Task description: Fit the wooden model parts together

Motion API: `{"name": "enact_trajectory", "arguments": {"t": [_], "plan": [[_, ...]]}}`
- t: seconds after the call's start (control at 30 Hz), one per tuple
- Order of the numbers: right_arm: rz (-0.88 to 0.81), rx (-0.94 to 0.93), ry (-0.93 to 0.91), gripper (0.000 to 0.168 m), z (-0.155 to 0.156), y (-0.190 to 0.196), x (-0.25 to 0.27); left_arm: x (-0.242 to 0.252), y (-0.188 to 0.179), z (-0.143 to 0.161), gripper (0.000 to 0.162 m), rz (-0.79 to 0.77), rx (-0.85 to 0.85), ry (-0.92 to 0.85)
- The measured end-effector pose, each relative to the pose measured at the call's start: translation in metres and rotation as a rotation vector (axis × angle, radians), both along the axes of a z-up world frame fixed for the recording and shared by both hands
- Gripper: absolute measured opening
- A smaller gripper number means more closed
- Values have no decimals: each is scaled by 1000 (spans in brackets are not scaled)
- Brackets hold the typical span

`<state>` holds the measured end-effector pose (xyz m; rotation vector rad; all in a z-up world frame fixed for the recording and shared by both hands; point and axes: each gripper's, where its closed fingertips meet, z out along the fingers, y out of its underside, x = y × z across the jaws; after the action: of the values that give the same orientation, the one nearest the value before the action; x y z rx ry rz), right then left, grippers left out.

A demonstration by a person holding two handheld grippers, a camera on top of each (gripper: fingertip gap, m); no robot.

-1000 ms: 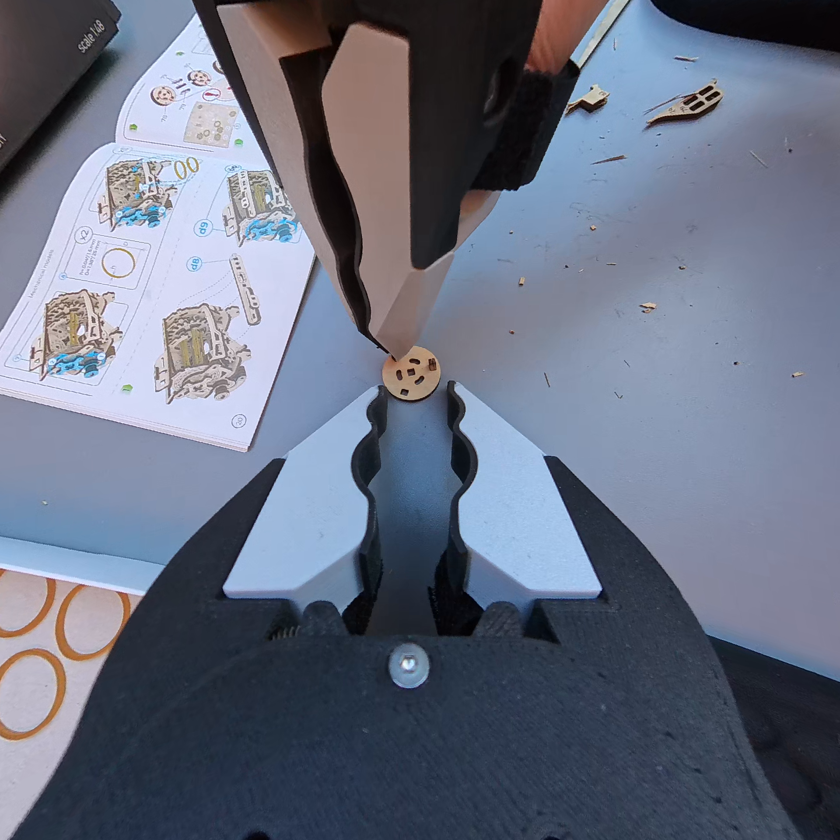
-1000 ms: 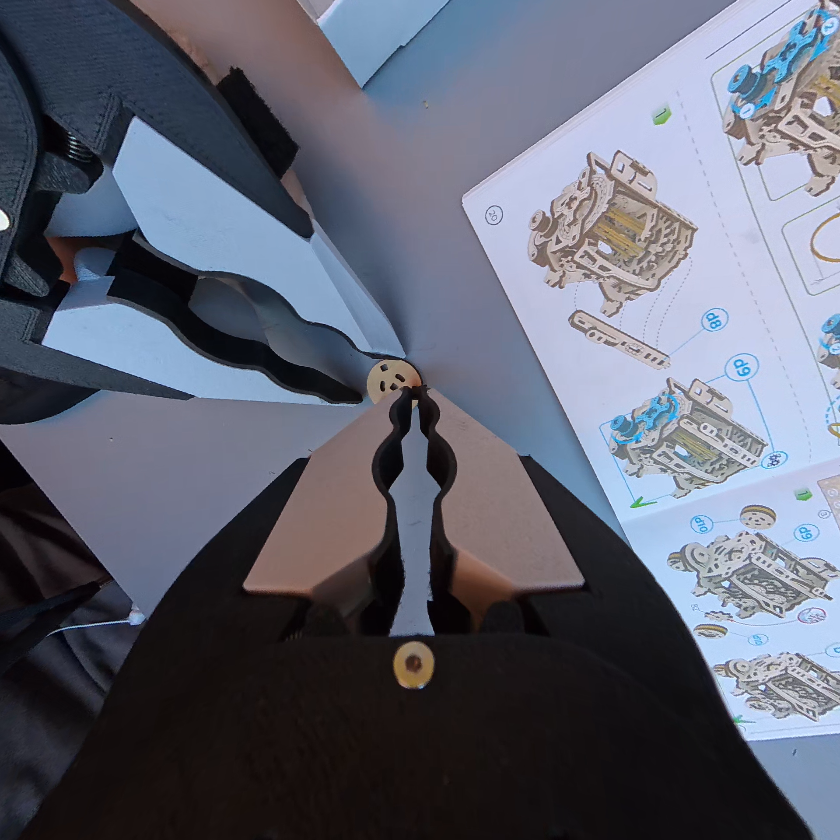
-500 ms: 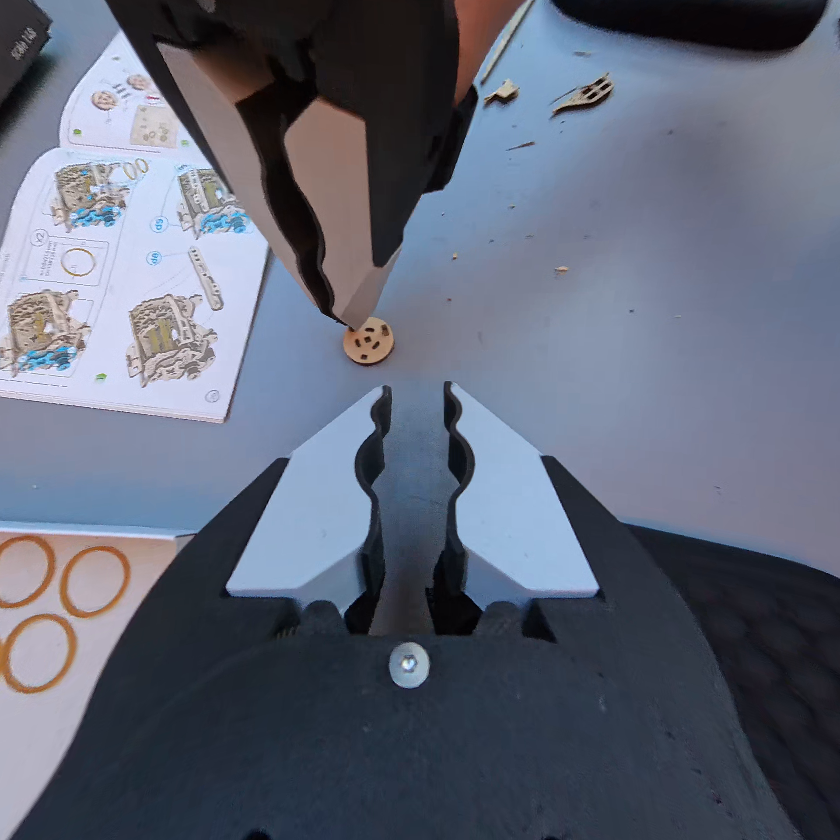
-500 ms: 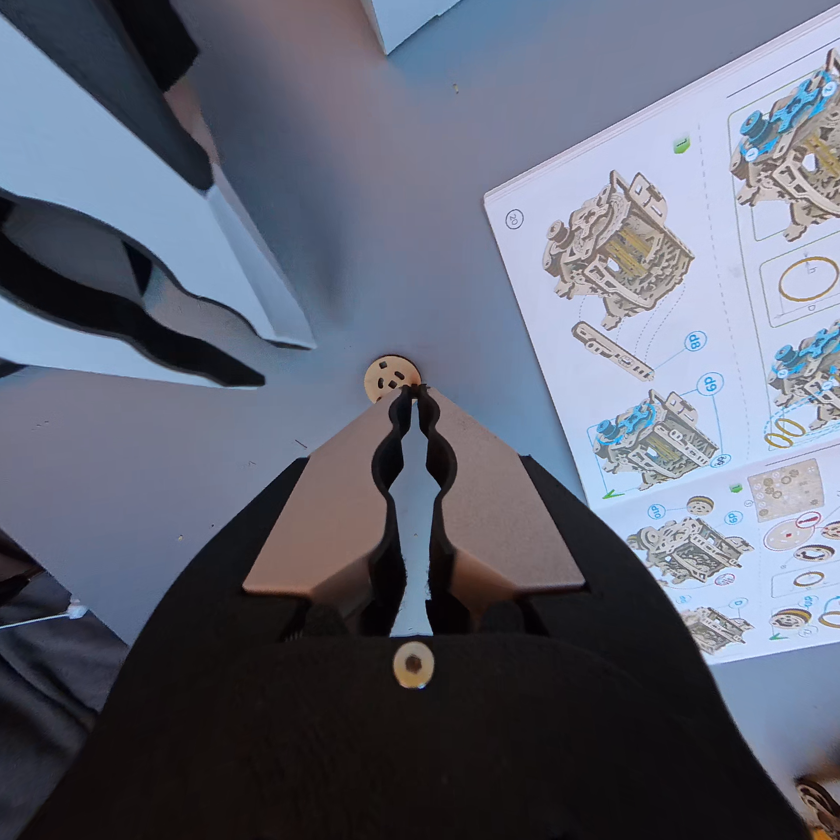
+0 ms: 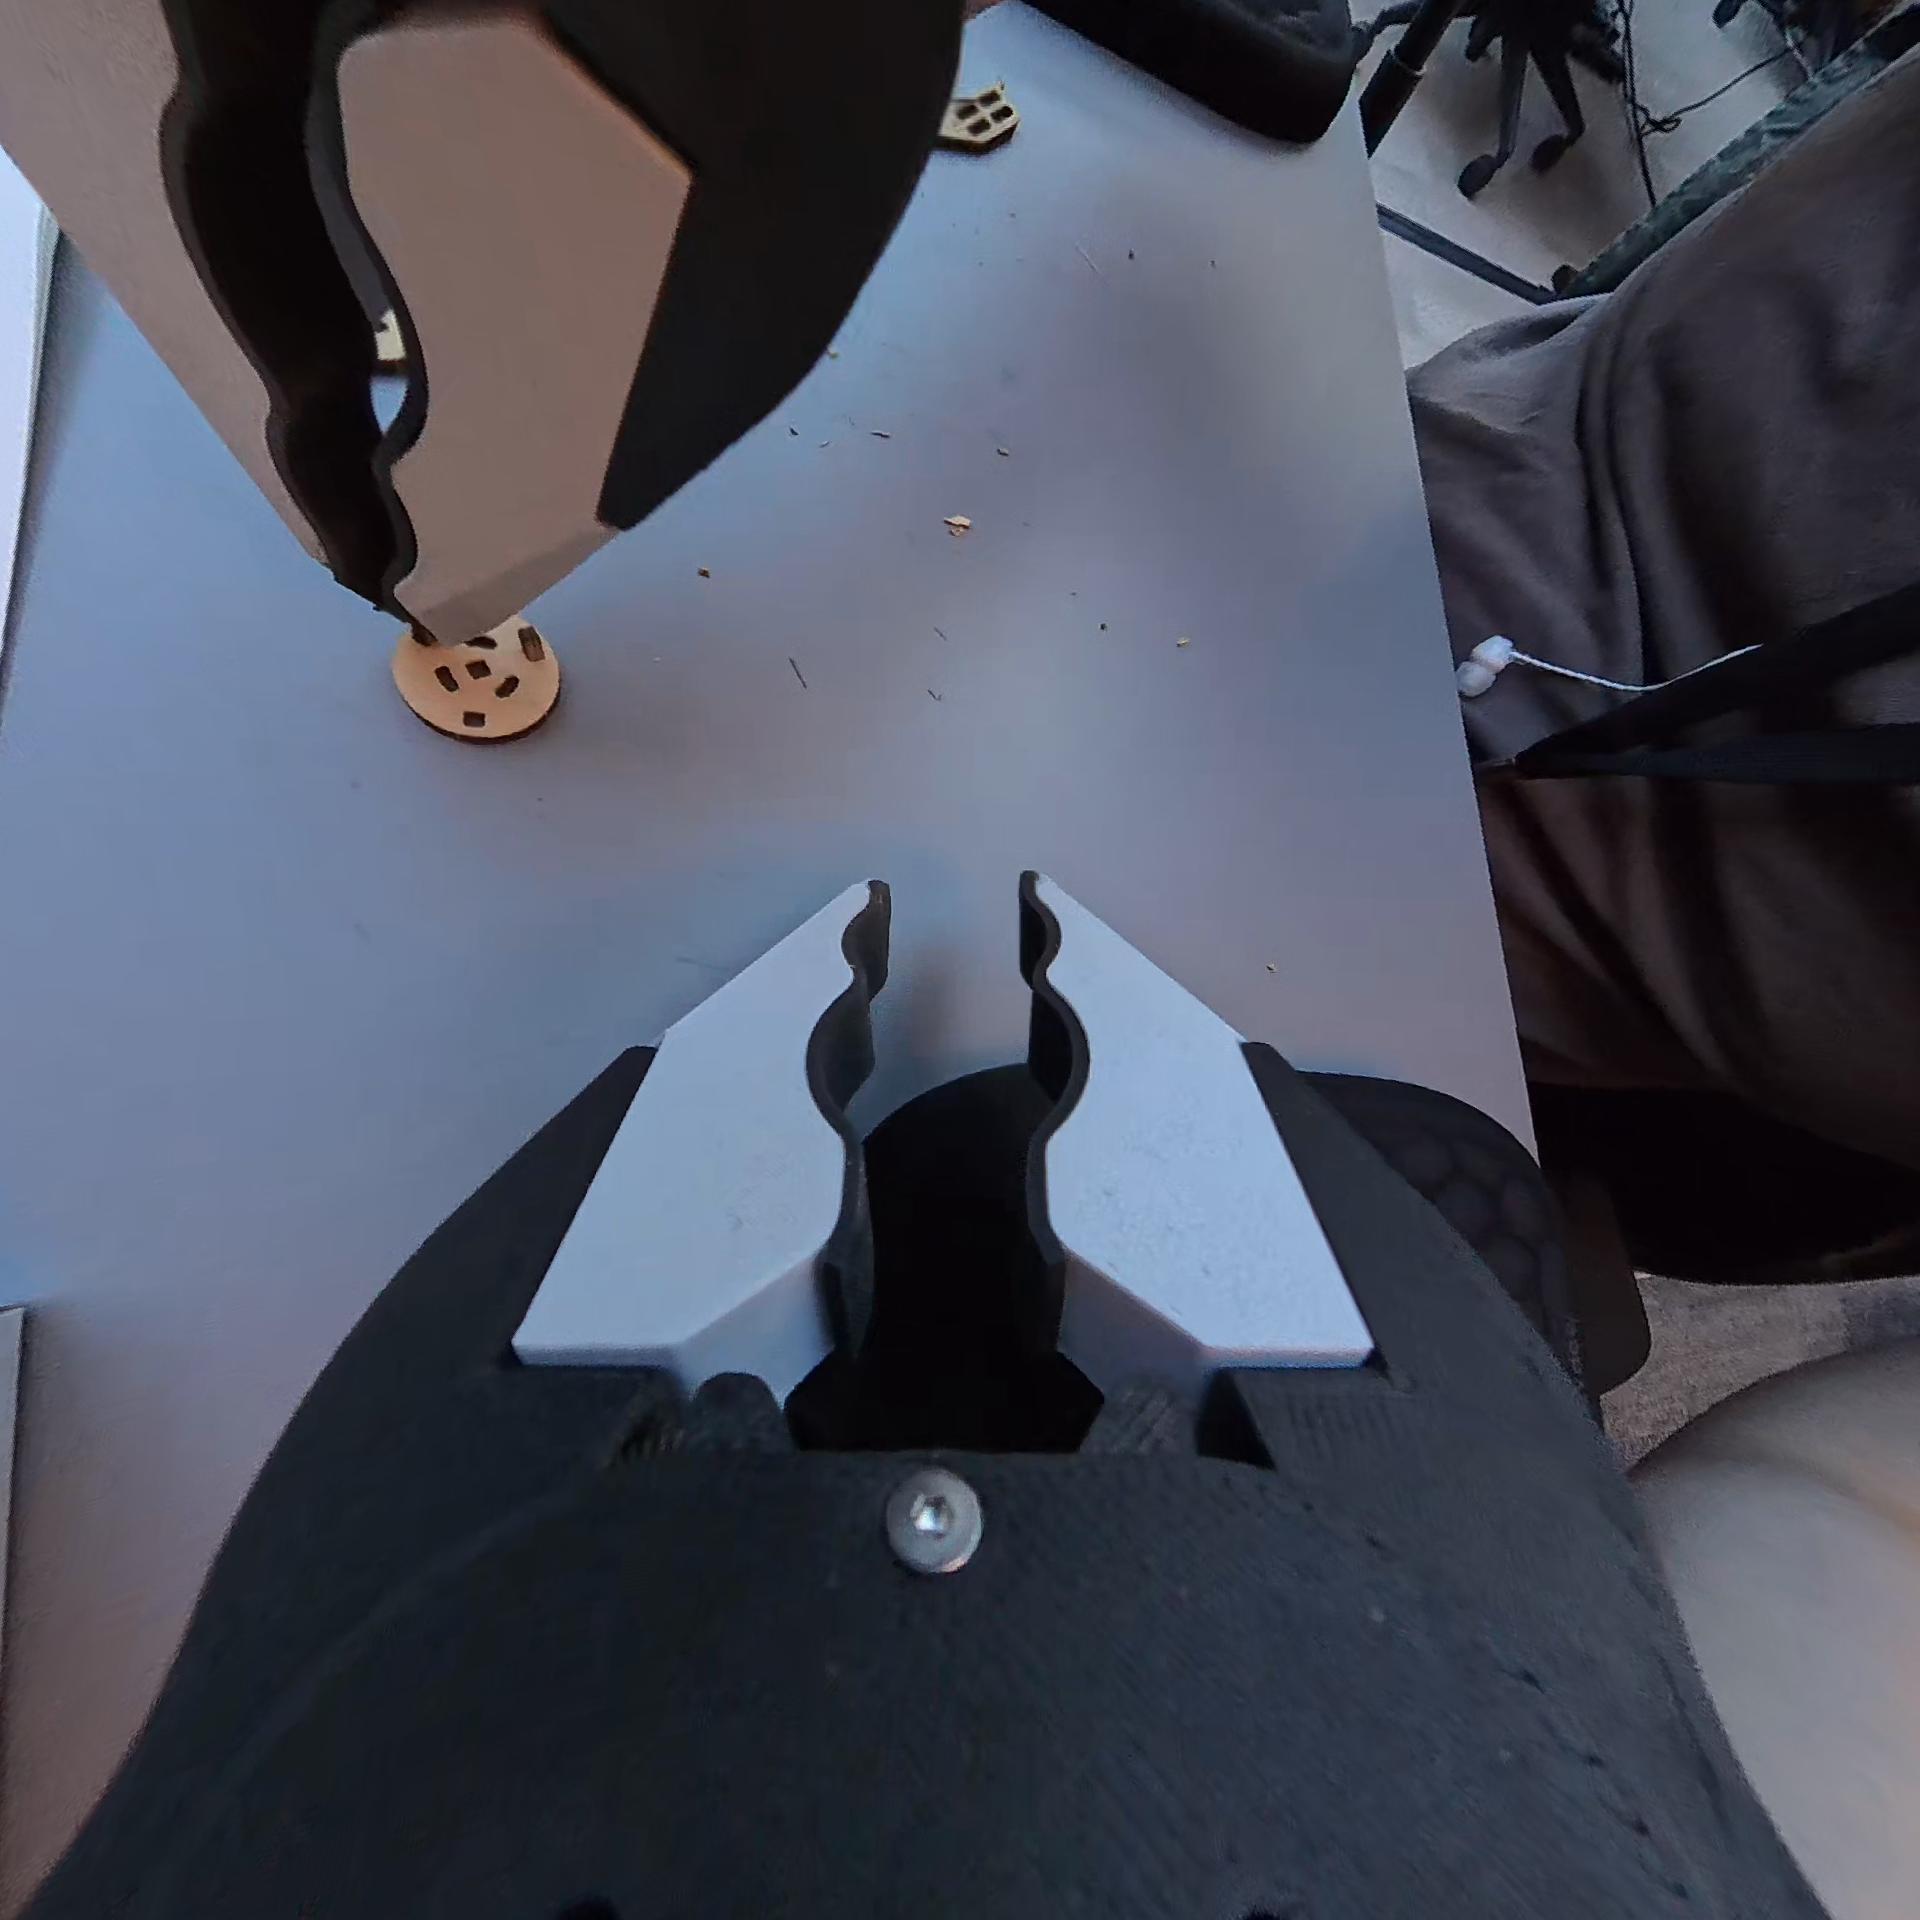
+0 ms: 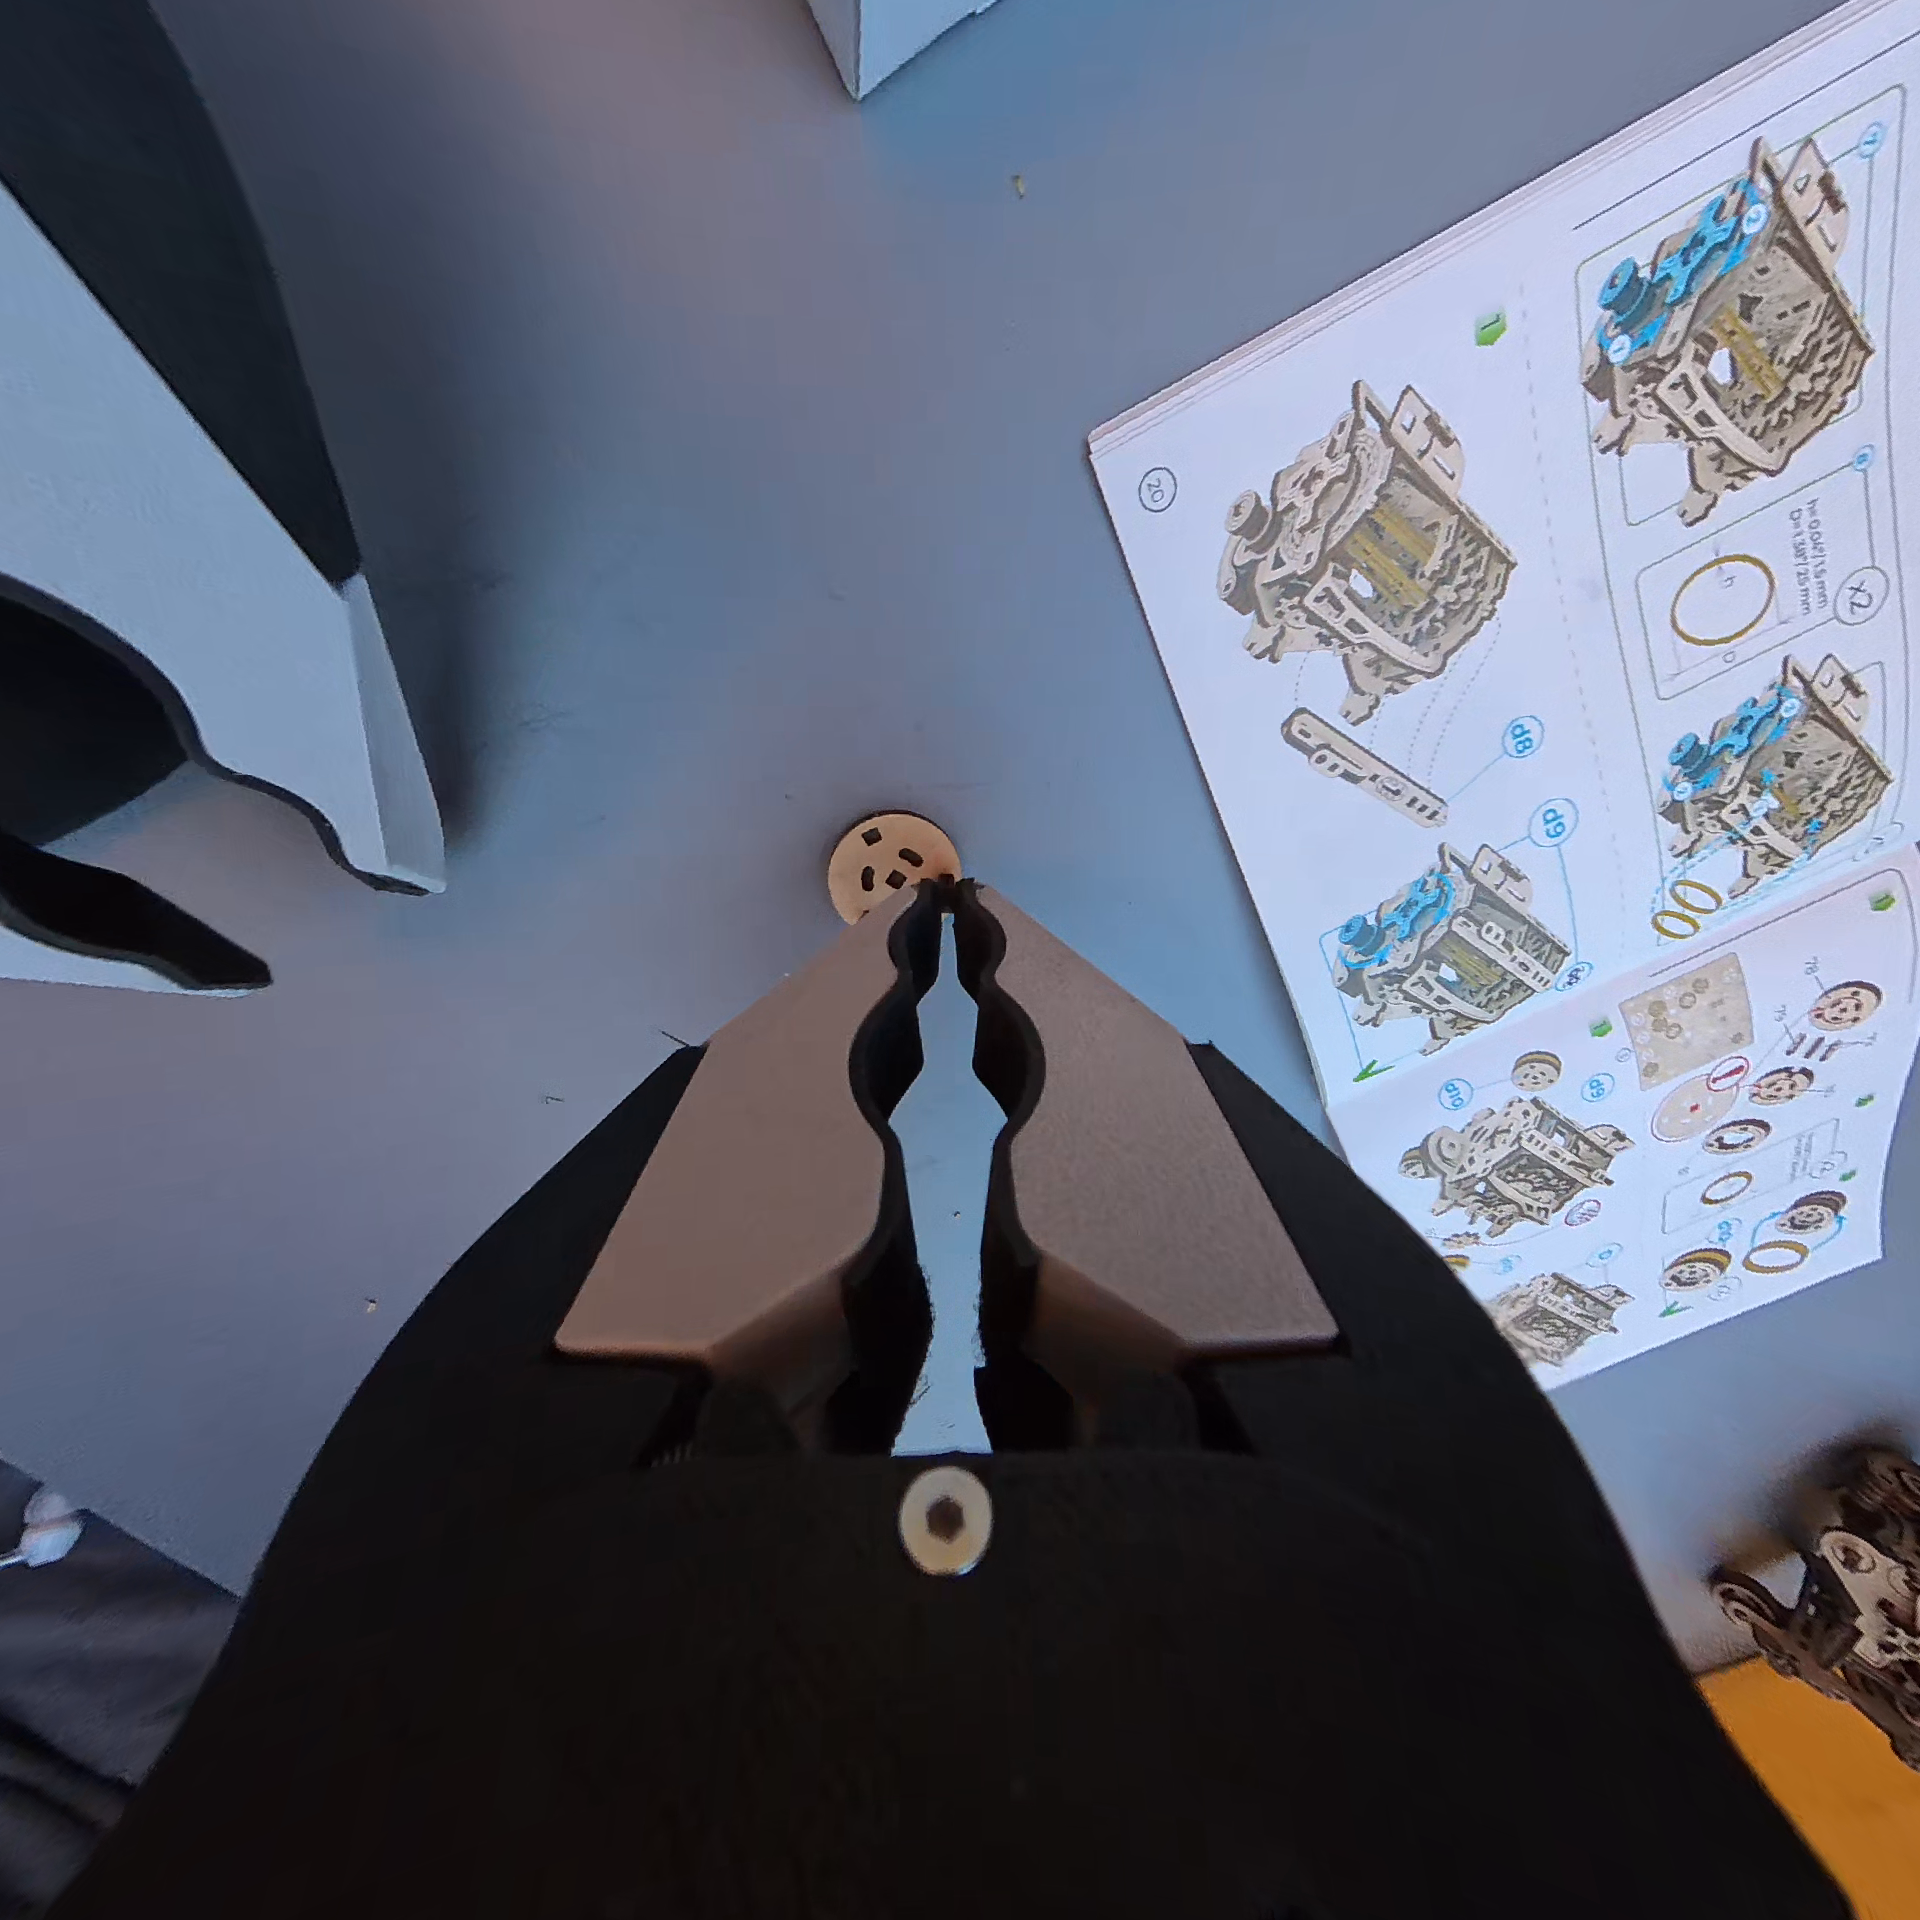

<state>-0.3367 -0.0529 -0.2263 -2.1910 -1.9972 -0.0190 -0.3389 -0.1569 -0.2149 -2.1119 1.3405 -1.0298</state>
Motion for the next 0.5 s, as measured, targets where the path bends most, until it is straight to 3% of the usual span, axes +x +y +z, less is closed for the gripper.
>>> {"name": "enact_trajectory", "arguments": {"t": [0.17, 0.5], "plan": [[2, -15, -25, 1, 0, 0, -1, -5, -11, 17, 18, -30, -29, -93], [33, 11, -155, 1, -1, 0, -3, -13, -23, 34, 22, -56, -46, -162]]}}
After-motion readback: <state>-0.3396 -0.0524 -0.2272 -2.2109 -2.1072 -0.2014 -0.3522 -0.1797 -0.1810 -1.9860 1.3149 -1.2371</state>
